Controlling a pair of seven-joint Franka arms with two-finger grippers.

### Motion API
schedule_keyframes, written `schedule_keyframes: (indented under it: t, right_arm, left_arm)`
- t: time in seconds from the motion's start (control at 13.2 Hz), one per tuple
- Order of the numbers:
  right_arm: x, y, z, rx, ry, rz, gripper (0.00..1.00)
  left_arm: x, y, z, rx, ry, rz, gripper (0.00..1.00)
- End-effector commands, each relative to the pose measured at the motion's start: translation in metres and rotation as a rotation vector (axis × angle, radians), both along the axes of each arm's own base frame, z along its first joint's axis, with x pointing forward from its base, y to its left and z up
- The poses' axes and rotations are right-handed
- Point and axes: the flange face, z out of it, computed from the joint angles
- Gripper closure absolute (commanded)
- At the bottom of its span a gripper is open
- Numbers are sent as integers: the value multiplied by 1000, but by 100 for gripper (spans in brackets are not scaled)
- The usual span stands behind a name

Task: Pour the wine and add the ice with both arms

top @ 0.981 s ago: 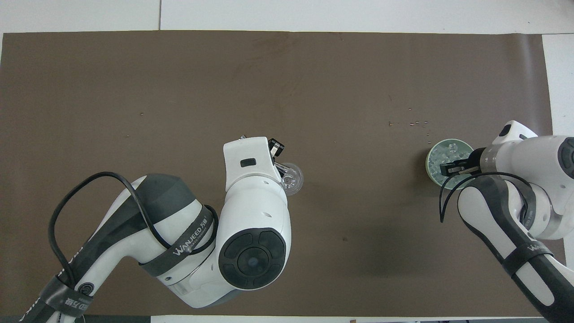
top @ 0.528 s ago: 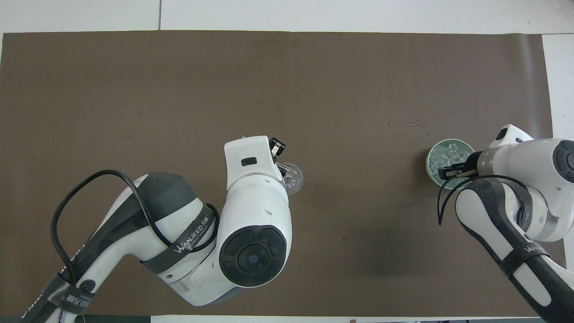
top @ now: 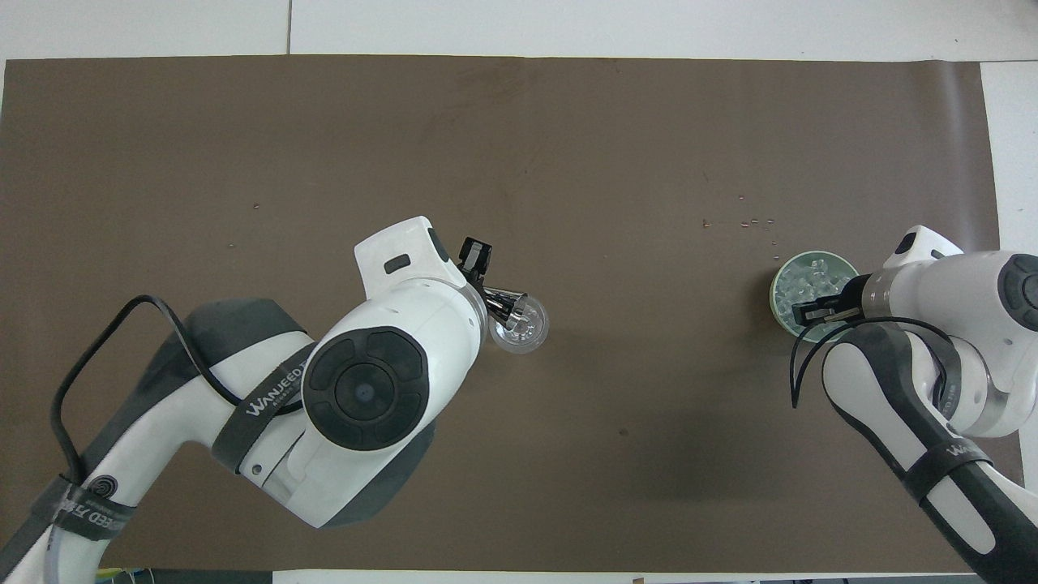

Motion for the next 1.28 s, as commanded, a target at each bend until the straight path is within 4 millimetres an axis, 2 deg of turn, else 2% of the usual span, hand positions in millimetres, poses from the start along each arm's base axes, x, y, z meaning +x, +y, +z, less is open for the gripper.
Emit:
schedule_keyframes:
  t: [0.0, 0.15, 0.38, 0.45, 0.6, 0.75, 0.91, 1.06, 1.21]
  right_arm:
    - [-3, 1, 0, 12, -20, 4, 50]
    - [-3, 1, 0, 12, -20, 1, 52]
    - [-3, 6, 1, 13, -20, -5, 53]
    - [-3, 12, 1, 14, -20, 1, 53]
    - [-3, 12, 0, 15, -18, -12, 53]
    - [-3, 12, 0, 15, -18, -12, 53]
    - [-3, 12, 1, 14, -20, -3, 53]
    - [-3, 12, 1, 14, -20, -3, 54]
    - [-3, 12, 0, 14, -18, -3, 54]
  left_arm:
    - [25, 32, 6, -110, 69, 27, 100]
    - [45, 63, 4, -249, 151, 25, 100]
    - [73, 115, -3, -401, 218, 147, 100]
    - [84, 138, -8, -471, 244, 182, 100]
    - [103, 170, -31, -538, 283, 207, 100]
    - [128, 223, -47, -594, 287, 305, 100]
    - [144, 284, -63, -678, 298, 339, 100]
    - [149, 323, -82, -695, 309, 331, 100]
    - [156, 327, -91, -699, 315, 330, 100]
